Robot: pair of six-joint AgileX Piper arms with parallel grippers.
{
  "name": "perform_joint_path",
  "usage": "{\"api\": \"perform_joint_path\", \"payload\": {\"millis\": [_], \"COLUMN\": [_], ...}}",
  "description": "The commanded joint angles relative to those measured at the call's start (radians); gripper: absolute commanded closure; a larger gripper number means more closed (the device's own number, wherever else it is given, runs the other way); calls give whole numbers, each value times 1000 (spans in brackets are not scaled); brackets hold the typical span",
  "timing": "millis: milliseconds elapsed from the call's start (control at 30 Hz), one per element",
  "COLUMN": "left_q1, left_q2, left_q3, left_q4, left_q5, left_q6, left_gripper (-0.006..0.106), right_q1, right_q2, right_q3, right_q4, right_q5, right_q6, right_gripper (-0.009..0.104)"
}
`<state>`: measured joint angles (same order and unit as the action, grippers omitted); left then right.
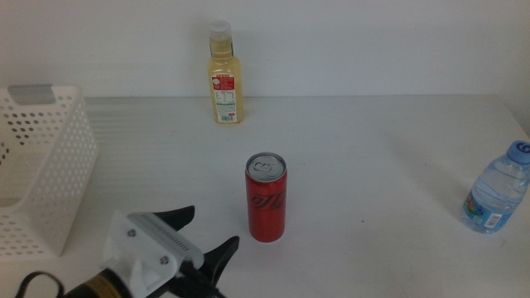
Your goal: Use arms to grab the bottles and put them into the dustbin to the left of the table.
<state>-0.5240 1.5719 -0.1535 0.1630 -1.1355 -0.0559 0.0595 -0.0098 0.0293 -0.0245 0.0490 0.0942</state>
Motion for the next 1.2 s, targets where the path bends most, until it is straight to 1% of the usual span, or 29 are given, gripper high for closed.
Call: {"api": "perform_joint_path", "payload": {"millis": [0,233,567,900,1167], "left_q1": [-5,-5,-5,-5,-5], "left_q2": [-2,58,148,205,260], "left_q3": [-39,-122,-253,-362,-438], "left_q4": [14,32,105,139,193], "left_q5": [-165,-147,-124,-71,-41], "left_q6": [-28,-54,-88,-116,-168], "left_gripper": [10,10,10,10,10], "right_q1": [-8,-8,-8,-8,-8], "right_q2": [-27,-27,-27,-27,-27], "right_q3": [-9,-9,-9,-9,-9], "right_q4": [-6,-6,-6,-6,-6], "right_q5": [-74,-74,-74,-74,-74], "right_q6": [-11,-11,-11,-11,-11], "right_gripper": [21,21,21,21,21]}}
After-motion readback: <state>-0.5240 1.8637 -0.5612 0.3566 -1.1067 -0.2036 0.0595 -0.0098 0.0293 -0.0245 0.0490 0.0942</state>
